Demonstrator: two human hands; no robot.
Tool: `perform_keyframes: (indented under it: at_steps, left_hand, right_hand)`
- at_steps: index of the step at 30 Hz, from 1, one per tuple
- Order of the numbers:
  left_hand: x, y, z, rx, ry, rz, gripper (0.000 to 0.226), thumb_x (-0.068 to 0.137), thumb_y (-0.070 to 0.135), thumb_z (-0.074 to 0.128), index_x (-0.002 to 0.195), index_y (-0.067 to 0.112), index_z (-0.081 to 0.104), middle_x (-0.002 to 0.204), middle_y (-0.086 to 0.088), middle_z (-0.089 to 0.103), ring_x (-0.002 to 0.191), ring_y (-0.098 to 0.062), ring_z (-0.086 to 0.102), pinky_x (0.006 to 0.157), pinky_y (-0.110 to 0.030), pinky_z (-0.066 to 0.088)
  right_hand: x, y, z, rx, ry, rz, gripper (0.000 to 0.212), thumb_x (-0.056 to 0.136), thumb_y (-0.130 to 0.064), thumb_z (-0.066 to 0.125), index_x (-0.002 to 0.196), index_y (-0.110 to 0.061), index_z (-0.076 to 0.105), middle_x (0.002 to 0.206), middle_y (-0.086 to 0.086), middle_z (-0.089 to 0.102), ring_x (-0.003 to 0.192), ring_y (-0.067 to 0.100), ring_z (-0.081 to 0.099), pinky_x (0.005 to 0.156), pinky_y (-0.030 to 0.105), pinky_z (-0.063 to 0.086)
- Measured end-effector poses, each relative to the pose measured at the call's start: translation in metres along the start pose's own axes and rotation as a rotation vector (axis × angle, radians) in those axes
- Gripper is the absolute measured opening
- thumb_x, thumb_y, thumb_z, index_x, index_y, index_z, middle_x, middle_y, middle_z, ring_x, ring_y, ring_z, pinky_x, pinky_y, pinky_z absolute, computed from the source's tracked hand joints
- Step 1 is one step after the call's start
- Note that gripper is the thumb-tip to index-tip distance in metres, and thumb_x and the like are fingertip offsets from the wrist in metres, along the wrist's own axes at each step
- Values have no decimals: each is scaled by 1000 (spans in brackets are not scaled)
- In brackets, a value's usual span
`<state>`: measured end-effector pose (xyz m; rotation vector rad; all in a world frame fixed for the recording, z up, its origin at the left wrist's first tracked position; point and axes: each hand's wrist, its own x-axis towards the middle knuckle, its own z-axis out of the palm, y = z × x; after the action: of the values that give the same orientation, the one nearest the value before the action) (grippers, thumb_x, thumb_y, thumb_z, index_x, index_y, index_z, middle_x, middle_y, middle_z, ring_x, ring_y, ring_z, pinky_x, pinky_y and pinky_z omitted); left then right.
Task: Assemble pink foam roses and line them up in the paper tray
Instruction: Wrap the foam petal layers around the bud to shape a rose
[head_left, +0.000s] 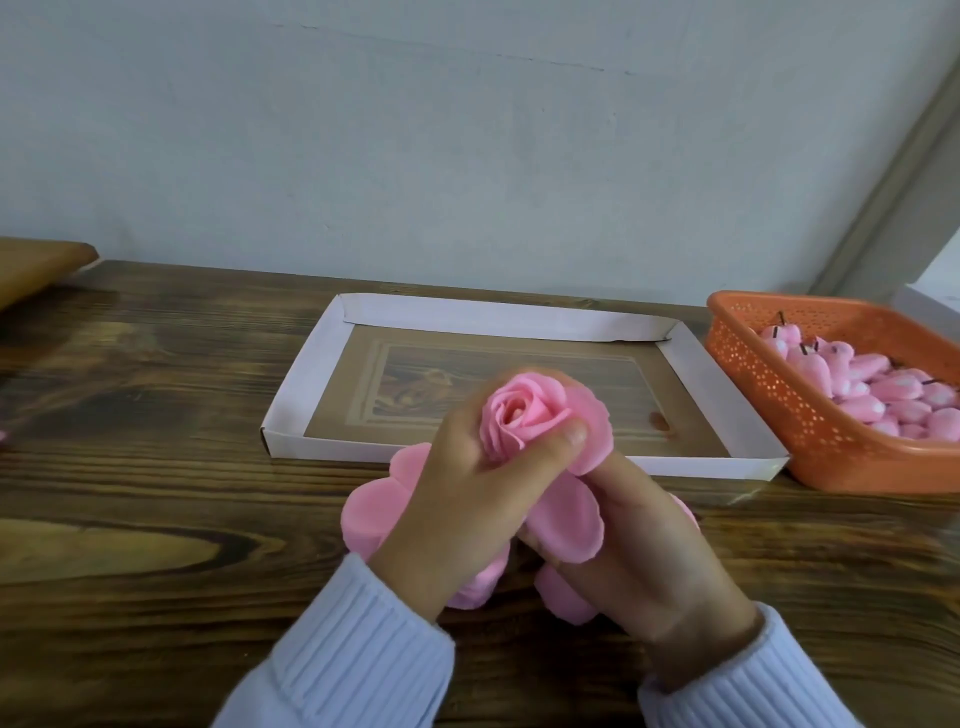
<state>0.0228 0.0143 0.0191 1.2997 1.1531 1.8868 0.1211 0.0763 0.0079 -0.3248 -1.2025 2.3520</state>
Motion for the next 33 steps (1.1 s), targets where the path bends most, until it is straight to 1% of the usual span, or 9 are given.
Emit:
perform_keyframes:
  at_steps: [2, 5, 8, 12, 16, 21, 25, 29, 33]
  left_hand:
    - [1, -6, -2, 52, 66, 1, 17, 67, 49, 59, 79, 54, 68, 73, 29, 67, 70, 15, 61, 61, -4, 46]
    - [2, -12, -6, 5, 193, -36, 16, 71, 39, 67, 86, 35, 69, 77, 19, 69, 74, 8, 63, 63, -9, 48]
    - [4, -14, -8, -16, 286, -98, 9, 87, 21, 68, 95, 24, 67, 80, 12, 69, 75, 2, 64, 61, -13, 48]
    - [4, -15, -5, -38, 261, -209, 10, 90, 21, 64, 92, 26, 72, 85, 5, 74, 82, -7, 69, 67, -21, 55]
    - [3, -12, 1, -101, 180, -214, 17, 73, 43, 65, 85, 34, 72, 83, 3, 74, 79, -9, 70, 69, -22, 57]
    - [4, -14, 2, -153, 179, -225, 50, 60, 37, 75, 106, 20, 63, 80, 3, 73, 74, -7, 70, 60, -18, 53]
    - [5, -16, 0, -97, 171, -267, 40, 76, 18, 77, 112, 25, 62, 90, -2, 75, 81, -14, 72, 61, -23, 53]
    - [3, -17, -1, -29, 127, -250, 30, 88, 5, 65, 108, 28, 65, 87, 4, 75, 80, -6, 71, 64, -19, 54]
    - [2, -15, 2, -36, 107, -242, 29, 92, 2, 59, 114, 20, 65, 94, 2, 75, 86, -4, 71, 67, -14, 52]
  right_hand:
    - [-1, -2, -2, -135, 101, -74, 31, 83, -21, 62, 107, -4, 72, 109, 19, 70, 104, 25, 67, 81, 29, 56]
    - [-1, -3, -5, -391, 247, -175, 19, 79, -22, 65, 95, -18, 75, 92, 10, 74, 83, 24, 69, 65, 31, 52]
    - [-1, -4, -8, -582, 359, -393, 24, 81, -25, 53, 95, -13, 69, 88, 6, 72, 81, 21, 67, 67, 28, 53]
    - [-4, -6, -2, -764, 372, -584, 19, 83, -24, 62, 95, -11, 69, 80, 7, 70, 72, 17, 66, 63, 26, 53]
    - [-8, -5, 5, -831, 324, -643, 24, 82, -36, 59, 93, -18, 70, 78, 5, 70, 71, 17, 66, 63, 26, 54]
    - [-9, -3, 8, -917, 358, -676, 24, 84, -35, 55, 92, -18, 70, 71, 4, 66, 65, 18, 61, 59, 28, 51]
    - [-8, -3, 8, -886, 429, -669, 19, 82, -35, 57, 91, -25, 70, 74, -3, 68, 66, 13, 62, 59, 22, 50]
    - [-6, -3, 1, -943, 455, -651, 13, 84, -13, 64, 91, -21, 72, 77, -6, 70, 71, 14, 65, 62, 24, 53]
    - [-6, -3, -4, -1001, 471, -670, 22, 84, -1, 66, 88, -21, 72, 81, -14, 70, 80, 7, 66, 65, 12, 49]
